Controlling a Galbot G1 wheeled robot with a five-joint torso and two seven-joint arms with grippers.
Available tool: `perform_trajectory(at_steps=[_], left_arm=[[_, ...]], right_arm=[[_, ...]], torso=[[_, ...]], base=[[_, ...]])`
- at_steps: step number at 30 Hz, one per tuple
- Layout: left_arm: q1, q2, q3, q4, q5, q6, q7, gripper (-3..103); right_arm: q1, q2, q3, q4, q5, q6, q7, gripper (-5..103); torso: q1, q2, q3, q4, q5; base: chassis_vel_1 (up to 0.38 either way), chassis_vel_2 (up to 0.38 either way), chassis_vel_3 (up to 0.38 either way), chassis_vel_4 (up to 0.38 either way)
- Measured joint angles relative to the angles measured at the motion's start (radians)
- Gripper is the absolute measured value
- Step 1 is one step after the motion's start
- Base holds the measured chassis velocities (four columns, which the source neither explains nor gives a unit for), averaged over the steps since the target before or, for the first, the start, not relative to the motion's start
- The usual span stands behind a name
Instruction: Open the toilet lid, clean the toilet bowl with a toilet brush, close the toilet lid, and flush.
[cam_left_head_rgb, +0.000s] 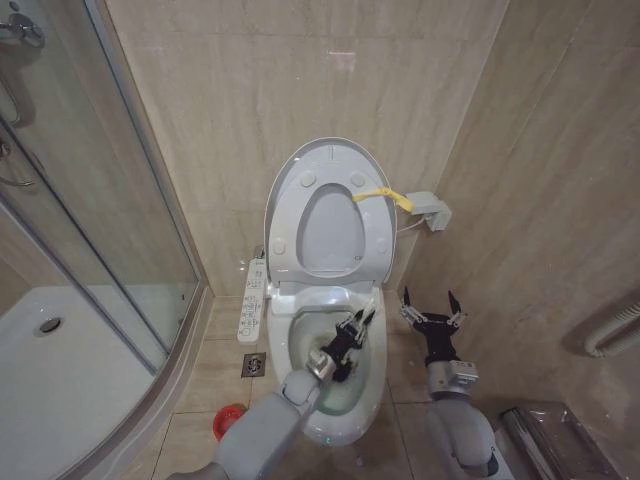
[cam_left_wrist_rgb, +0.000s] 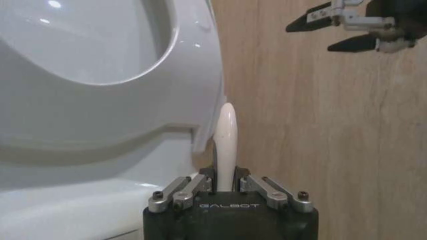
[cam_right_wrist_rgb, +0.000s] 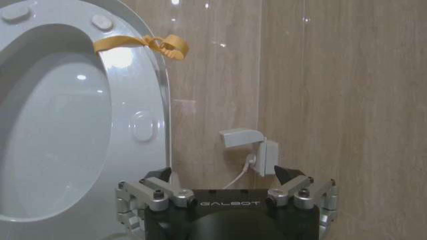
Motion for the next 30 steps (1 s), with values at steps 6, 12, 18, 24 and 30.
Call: perform_trajectory(at_steps=[6, 12, 18, 24, 30], left_arm=[[-0.011, 0.010, -0.008, -0.057, -0.008, 0.015, -0.010, 19], [0.004, -0.029, -0.003, -0.039, -0.006, 0.012, -0.015, 19], [0.003, -0.018, -0.006, -0.010, 0.005, 0.006, -0.012, 19], [-0.021, -0.011, -0.011, -0.074, -0.002, 0.026, -0.027, 19], [0.005, -0.025, -0.012, -0.021, 0.007, 0.022, -0.015, 19]], right_arm=[[0.000, 0.000, 0.000, 0.000, 0.000, 0.000, 0.000, 100], [0.000, 0.000, 0.000, 0.000, 0.000, 0.000, 0.000, 100], [0.000, 0.000, 0.000, 0.000, 0.000, 0.000, 0.000, 100], [0.000, 0.000, 0.000, 0.000, 0.000, 0.000, 0.000, 100], [0.000, 0.000, 0.000, 0.000, 0.000, 0.000, 0.000, 100]], torso=[[0.000, 0.000, 0.000, 0.0000, 0.0002], [0.000, 0.000, 0.000, -0.0005, 0.0000], [0.000, 0.000, 0.000, 0.0000, 0.0002], [0.000, 0.000, 0.000, -0.0004, 0.0001], [0.000, 0.000, 0.000, 0.0000, 0.0002]], base=[[0.000, 0.000, 0.000, 0.000], [0.000, 0.000, 0.000, 0.000], [0.000, 0.000, 0.000, 0.000], [0.000, 0.000, 0.000, 0.000], [0.000, 0.000, 0.000, 0.000]])
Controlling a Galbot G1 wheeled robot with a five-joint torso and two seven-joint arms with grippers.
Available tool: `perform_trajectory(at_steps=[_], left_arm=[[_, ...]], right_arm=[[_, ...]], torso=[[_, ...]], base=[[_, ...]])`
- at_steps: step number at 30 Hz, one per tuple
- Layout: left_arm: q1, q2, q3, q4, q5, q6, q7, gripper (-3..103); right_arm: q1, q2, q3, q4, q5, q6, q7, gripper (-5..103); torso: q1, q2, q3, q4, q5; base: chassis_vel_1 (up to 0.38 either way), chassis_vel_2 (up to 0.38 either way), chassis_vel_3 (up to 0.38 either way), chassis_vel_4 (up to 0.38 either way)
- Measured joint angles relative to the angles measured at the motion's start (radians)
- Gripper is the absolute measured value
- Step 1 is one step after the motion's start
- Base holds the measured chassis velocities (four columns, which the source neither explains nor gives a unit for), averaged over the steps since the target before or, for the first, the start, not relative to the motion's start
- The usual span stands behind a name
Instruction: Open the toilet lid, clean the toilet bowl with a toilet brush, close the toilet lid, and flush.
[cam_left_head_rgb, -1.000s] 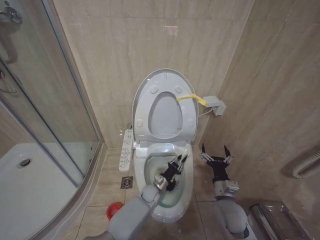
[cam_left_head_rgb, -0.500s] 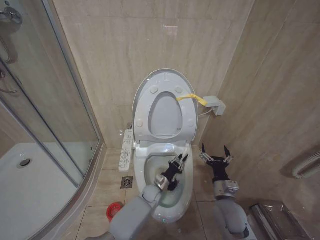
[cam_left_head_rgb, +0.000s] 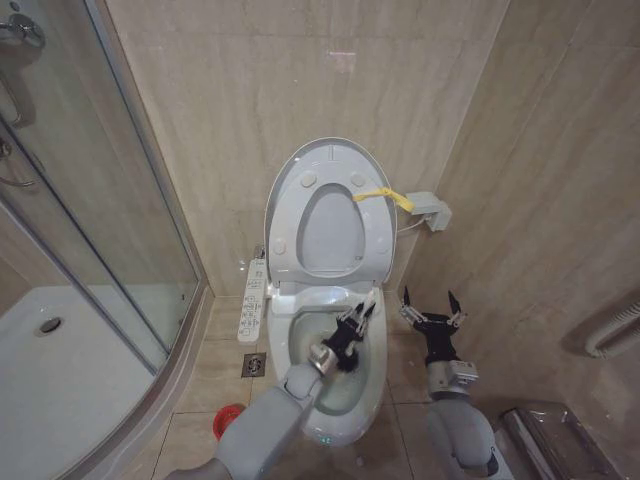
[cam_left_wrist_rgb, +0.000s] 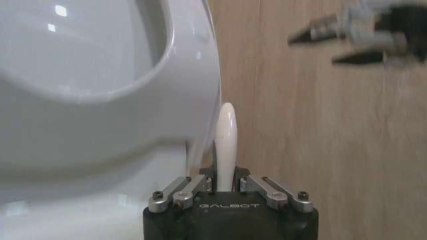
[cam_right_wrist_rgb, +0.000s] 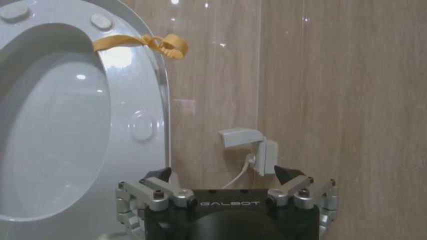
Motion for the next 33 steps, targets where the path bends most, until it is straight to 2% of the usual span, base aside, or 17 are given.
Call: perform_trajectory(at_steps=[6, 13, 15, 17, 18, 20, 26, 30, 33], left_arm=[[0.034, 0.030, -0.005, -0.028, 0.005, -0.007, 0.006, 19], [0.086, 0.107, -0.015, -0.184, 0.007, 0.028, -0.005, 19], [0.133, 0.142, -0.043, -0.263, 0.030, 0.041, -0.011, 19], [0.144, 0.147, -0.053, -0.274, 0.038, 0.040, -0.011, 19], [0.185, 0.171, -0.092, -0.314, 0.059, 0.035, -0.014, 19], [0.198, 0.179, -0.103, -0.328, 0.062, 0.034, -0.016, 19], [0.313, 0.280, -0.184, -0.479, 0.066, 0.038, -0.018, 19], [0.351, 0.300, -0.206, -0.505, 0.065, 0.038, -0.018, 19], [0.436, 0.323, -0.243, -0.544, 0.065, 0.035, -0.018, 19]], right_arm=[[0.000, 0.000, 0.000, 0.000, 0.000, 0.000, 0.000, 100], [0.000, 0.000, 0.000, 0.000, 0.000, 0.000, 0.000, 100], [0.000, 0.000, 0.000, 0.000, 0.000, 0.000, 0.000, 100], [0.000, 0.000, 0.000, 0.000, 0.000, 0.000, 0.000, 100], [0.000, 0.000, 0.000, 0.000, 0.000, 0.000, 0.000, 100], [0.000, 0.000, 0.000, 0.000, 0.000, 0.000, 0.000, 100], [0.000, 0.000, 0.000, 0.000, 0.000, 0.000, 0.000, 100], [0.000, 0.000, 0.000, 0.000, 0.000, 0.000, 0.000, 100], [0.000, 0.000, 0.000, 0.000, 0.000, 0.000, 0.000, 100]], torso=[[0.000, 0.000, 0.000, -0.0001, -0.0001], [0.000, 0.000, 0.000, -0.0004, -0.0001], [0.000, 0.000, 0.000, -0.0004, -0.0002], [0.000, 0.000, 0.000, -0.0006, -0.0004], [0.000, 0.000, 0.000, -0.0004, -0.0003], [0.000, 0.000, 0.000, -0.0004, -0.0002], [0.000, 0.000, 0.000, -0.0003, -0.0002], [0.000, 0.000, 0.000, -0.0003, -0.0003], [0.000, 0.000, 0.000, -0.0002, -0.0002]], base=[[0.000, 0.000, 0.000, 0.000], [0.000, 0.000, 0.000, 0.000], [0.000, 0.000, 0.000, 0.000], [0.000, 0.000, 0.000, 0.000], [0.000, 0.000, 0.000, 0.000], [0.000, 0.000, 0.000, 0.000], [0.000, 0.000, 0.000, 0.000], [0.000, 0.000, 0.000, 0.000], [0.000, 0.000, 0.000, 0.000]])
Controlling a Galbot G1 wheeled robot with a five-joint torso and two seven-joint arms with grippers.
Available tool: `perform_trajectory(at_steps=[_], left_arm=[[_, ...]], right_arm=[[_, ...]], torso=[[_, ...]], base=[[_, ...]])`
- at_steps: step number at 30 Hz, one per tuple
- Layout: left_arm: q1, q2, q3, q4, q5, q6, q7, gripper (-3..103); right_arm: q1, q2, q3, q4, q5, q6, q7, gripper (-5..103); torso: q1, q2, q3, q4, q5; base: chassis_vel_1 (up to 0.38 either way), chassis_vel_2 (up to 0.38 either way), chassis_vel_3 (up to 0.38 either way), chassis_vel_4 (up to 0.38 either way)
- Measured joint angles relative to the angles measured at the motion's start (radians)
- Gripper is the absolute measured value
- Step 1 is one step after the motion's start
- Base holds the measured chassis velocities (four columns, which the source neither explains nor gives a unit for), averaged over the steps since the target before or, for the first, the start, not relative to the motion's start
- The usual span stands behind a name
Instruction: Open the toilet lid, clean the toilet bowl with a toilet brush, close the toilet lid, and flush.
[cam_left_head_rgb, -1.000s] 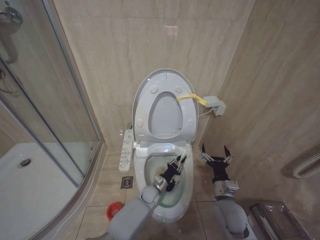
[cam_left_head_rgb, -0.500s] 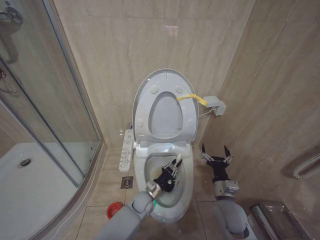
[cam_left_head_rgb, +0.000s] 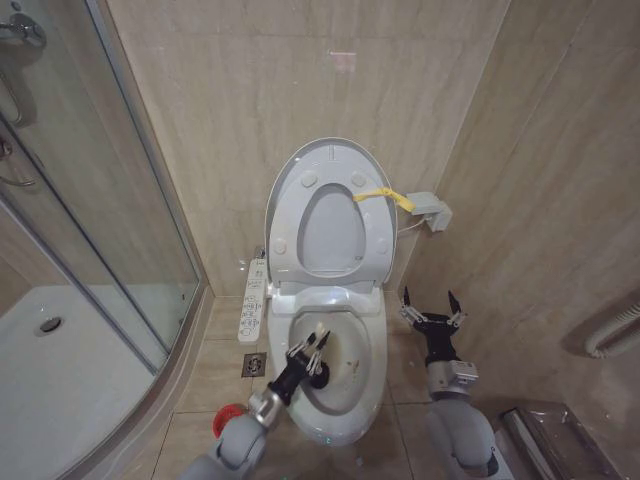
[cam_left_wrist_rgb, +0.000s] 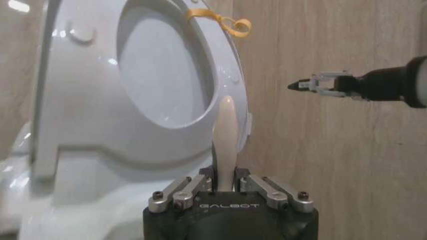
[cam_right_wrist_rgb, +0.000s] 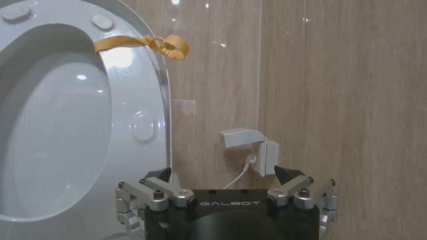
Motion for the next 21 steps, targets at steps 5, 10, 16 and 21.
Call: perform_trajectory(at_steps=[5, 10, 16, 21], left_arm=[[0.102, 0.015, -0.040, -0.038, 0.002, -0.012, 0.001, 19], [0.169, 0.028, -0.074, -0.046, 0.008, -0.036, 0.007, 19], [0.194, 0.036, -0.093, -0.049, 0.012, -0.049, 0.016, 19], [0.117, 0.010, -0.089, -0.034, 0.012, -0.044, 0.009, 19]], right_arm=[[0.000, 0.000, 0.000, 0.000, 0.000, 0.000, 0.000, 100], [0.000, 0.000, 0.000, 0.000, 0.000, 0.000, 0.000, 100], [0.000, 0.000, 0.000, 0.000, 0.000, 0.000, 0.000, 100], [0.000, 0.000, 0.000, 0.000, 0.000, 0.000, 0.000, 100]], torso=[[0.000, 0.000, 0.000, 0.0000, -0.0001], [0.000, 0.000, 0.000, -0.0001, -0.0001], [0.000, 0.000, 0.000, 0.0000, 0.0001], [0.000, 0.000, 0.000, -0.0002, 0.0001]], base=[[0.000, 0.000, 0.000, 0.000], [0.000, 0.000, 0.000, 0.000], [0.000, 0.000, 0.000, 0.000], [0.000, 0.000, 0.000, 0.000]])
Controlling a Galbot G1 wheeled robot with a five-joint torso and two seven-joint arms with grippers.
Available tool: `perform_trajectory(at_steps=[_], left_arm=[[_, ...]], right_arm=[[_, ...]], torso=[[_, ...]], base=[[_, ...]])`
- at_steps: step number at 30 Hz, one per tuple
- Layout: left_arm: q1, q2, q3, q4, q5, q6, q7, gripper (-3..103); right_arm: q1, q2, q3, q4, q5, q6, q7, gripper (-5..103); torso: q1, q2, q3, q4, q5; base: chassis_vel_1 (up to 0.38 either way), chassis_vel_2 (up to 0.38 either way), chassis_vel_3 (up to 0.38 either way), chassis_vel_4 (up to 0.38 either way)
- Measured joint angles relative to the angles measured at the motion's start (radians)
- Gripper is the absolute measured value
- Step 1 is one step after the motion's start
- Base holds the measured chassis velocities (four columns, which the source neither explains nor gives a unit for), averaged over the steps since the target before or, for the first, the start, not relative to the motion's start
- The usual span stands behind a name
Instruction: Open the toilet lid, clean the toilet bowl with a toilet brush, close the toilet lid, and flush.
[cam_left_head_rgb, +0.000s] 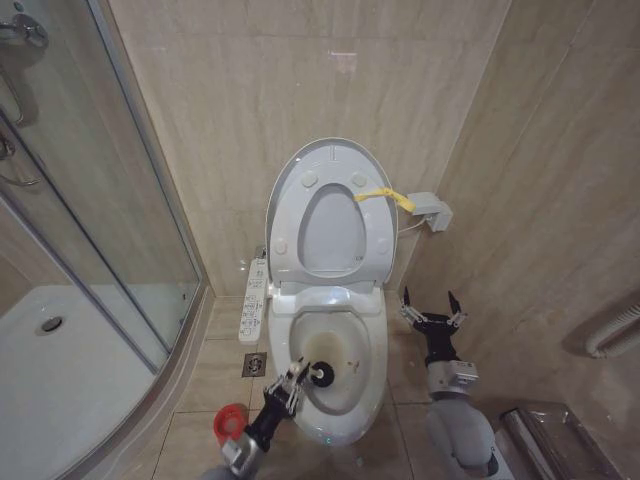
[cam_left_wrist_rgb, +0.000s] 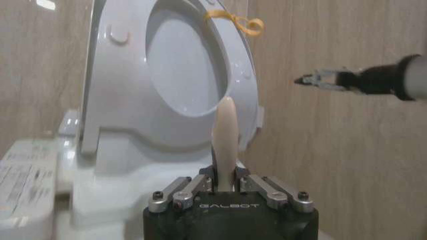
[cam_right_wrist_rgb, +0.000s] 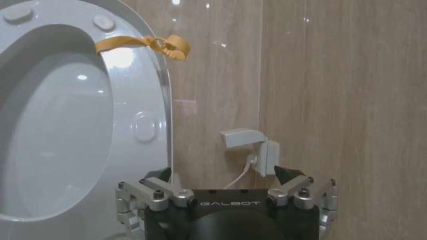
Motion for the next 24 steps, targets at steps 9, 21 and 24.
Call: perform_trajectory(at_steps=[9, 21, 24], left_arm=[[-0.157, -0.049, 0.040, 0.036, -0.030, 0.031, -0.002, 18], [-0.298, -0.134, 0.154, 0.177, -0.029, 0.037, 0.003, 18], [-0.350, -0.168, 0.197, 0.234, -0.028, 0.039, 0.003, 18]], right_arm=[[0.000, 0.000, 0.000, 0.000, 0.000, 0.000, 0.000, 100], [0.000, 0.000, 0.000, 0.000, 0.000, 0.000, 0.000, 100], [0.000, 0.000, 0.000, 0.000, 0.000, 0.000, 0.000, 100]], torso=[[0.000, 0.000, 0.000, 0.0001, 0.0001], [0.000, 0.000, 0.000, 0.0002, 0.0003], [0.000, 0.000, 0.000, 0.0001, 0.0001]], base=[[0.000, 0.000, 0.000, 0.000], [0.000, 0.000, 0.000, 0.000], [0.000, 0.000, 0.000, 0.000]])
